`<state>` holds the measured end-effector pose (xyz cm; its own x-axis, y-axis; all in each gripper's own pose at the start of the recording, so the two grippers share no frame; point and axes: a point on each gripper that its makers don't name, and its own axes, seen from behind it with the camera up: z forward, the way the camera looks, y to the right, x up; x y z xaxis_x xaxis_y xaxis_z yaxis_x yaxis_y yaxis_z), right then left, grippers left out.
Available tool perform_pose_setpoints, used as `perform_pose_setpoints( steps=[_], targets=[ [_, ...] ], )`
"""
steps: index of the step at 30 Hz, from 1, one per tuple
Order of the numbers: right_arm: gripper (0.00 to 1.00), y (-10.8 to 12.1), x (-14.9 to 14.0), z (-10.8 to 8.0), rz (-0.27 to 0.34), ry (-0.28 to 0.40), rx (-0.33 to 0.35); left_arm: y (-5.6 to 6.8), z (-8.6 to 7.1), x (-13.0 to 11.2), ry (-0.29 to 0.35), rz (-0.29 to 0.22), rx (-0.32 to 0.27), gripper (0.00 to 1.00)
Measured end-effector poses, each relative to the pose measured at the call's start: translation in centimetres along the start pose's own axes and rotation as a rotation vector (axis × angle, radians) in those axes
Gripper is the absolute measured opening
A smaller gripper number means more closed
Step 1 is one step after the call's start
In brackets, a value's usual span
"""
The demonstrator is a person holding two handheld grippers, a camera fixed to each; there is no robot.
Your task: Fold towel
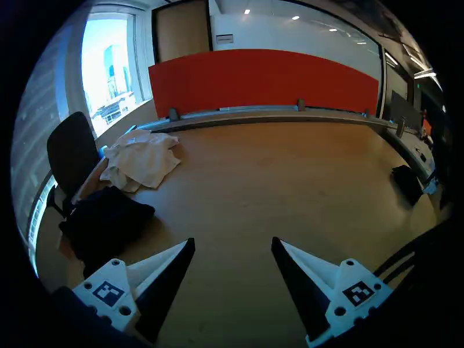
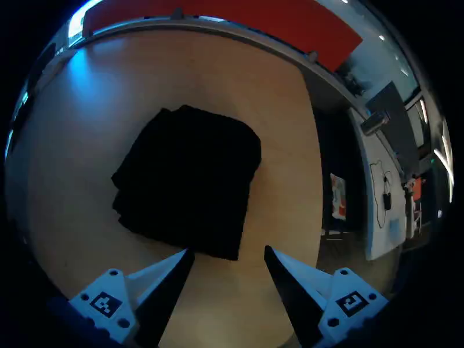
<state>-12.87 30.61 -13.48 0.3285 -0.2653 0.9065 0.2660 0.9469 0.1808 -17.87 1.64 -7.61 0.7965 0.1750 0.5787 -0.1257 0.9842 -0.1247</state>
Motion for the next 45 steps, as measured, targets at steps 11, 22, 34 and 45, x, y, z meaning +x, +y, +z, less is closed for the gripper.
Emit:
perform_pose_setpoints(
  steps=[11,22,34,45],
  targets=[
    [0.93,-1.0,0.6,-1.1,-0.001,0.034,0.005,-0.1,0.0,0.1,0.006,-0.003,-0.002,0.98],
    [0.93,-2.7,3.9,-3.4,0.118,0.198,0.029,-0.1,0.1,0.6,0.013,-0.003,-0.007,0.98],
    [0.93,-2.7,7.7,-6.3,0.299,0.431,0.003,0.0,0.3,1.7,0.032,-0.011,-0.009,0.98],
    [0.93,-2.1,12.0,-9.9,0.404,0.664,-0.027,-0.2,0.4,2.9,0.056,-0.024,-0.004,0.98]
  ],
)
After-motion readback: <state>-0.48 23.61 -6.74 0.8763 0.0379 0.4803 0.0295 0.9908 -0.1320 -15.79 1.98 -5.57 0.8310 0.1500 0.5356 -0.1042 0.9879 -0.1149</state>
